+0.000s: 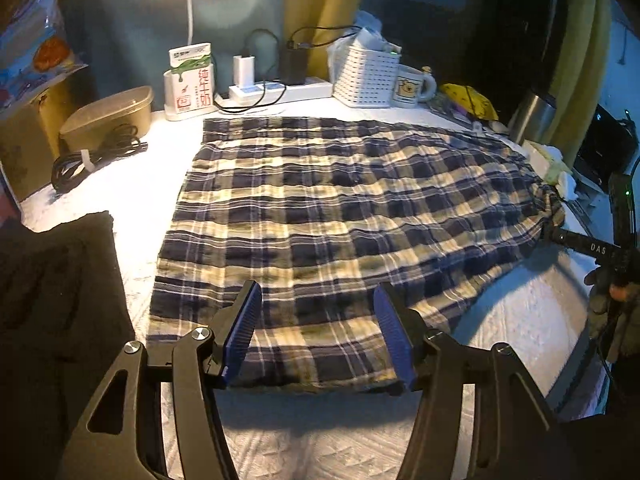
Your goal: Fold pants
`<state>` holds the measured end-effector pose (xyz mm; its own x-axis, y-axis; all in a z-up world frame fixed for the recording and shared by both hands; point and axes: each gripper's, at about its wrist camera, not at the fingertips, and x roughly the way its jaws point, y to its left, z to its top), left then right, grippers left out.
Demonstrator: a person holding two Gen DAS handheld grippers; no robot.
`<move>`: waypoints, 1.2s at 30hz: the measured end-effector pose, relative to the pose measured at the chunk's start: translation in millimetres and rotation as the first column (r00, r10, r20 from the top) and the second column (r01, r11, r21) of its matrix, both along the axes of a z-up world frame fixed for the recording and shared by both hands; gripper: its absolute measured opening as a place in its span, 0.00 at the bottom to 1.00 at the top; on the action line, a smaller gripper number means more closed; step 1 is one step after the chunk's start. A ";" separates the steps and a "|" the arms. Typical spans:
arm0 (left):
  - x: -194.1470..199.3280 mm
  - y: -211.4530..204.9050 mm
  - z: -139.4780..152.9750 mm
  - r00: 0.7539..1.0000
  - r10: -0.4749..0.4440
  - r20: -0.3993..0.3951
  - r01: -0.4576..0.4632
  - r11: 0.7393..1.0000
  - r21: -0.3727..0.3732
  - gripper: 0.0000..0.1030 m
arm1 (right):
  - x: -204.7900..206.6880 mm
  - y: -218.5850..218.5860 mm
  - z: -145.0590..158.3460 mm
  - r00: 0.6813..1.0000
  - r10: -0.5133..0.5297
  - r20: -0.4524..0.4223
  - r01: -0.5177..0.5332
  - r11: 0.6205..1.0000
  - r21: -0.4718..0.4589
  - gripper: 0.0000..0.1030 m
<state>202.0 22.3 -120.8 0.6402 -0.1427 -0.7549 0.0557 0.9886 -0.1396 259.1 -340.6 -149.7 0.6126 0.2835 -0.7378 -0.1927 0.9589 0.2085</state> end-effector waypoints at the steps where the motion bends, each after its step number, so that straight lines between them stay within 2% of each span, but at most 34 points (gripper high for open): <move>1: 1.7 1.1 0.3 1.000 0.007 0.000 -0.007 1.000 0.002 0.57 | 4.5 -1.1 0.2 1.000 -0.001 0.001 0.001 1.000 0.007 0.74; 6: 13.0 7.5 4.0 0.999 0.039 0.002 -0.039 0.999 0.012 0.58 | 29.8 -9.3 2.2 1.000 -0.019 -0.013 0.020 0.995 0.097 0.74; 11: 21.2 9.8 9.2 0.999 0.051 0.005 -0.052 0.998 0.024 0.58 | 52.5 -23.2 1.6 0.998 -0.062 -0.020 0.065 0.971 0.232 0.74; 13: 23.2 9.1 9.9 0.999 0.054 0.004 -0.054 0.998 0.027 0.58 | 59.8 -25.5 1.2 0.997 -0.074 -0.010 0.075 0.965 0.252 0.74; 14: 24.7 8.6 9.7 0.998 0.056 0.001 -0.056 0.998 0.028 0.58 | 62.2 -25.1 1.7 0.997 -0.081 -0.005 0.080 0.965 0.249 0.66; 15: 25.6 8.0 9.4 0.998 0.056 -0.001 -0.056 0.998 0.028 0.58 | 64.6 -24.9 1.8 0.996 -0.090 -0.002 0.088 0.967 0.239 0.37; 16: 26.4 7.1 9.4 0.998 0.056 -0.003 -0.056 0.998 0.028 0.58 | 67.8 -24.8 0.6 0.996 -0.093 -0.007 0.092 0.969 0.229 0.27; 18: 27.8 5.4 10.1 0.998 0.057 -0.003 -0.056 0.998 0.029 0.58 | 70.5 -25.3 -0.6 0.996 -0.084 -0.005 0.083 0.970 0.226 0.18; 23: 31.3 3.5 14.8 0.999 0.052 0.010 -0.052 0.998 0.026 0.58 | 68.0 -34.3 8.5 0.995 -0.094 0.039 0.085 0.979 0.184 0.14; 31: 29.7 3.9 19.5 0.999 0.043 0.030 -0.044 0.999 0.018 0.58 | 62.3 -72.5 33.4 0.978 -0.183 0.098 0.171 0.978 0.121 0.14; 36: 26.3 12.5 21.8 0.997 0.048 0.054 -0.049 0.999 0.008 0.58 | 52.7 -70.0 57.6 0.972 -0.178 0.153 0.167 0.983 0.079 0.14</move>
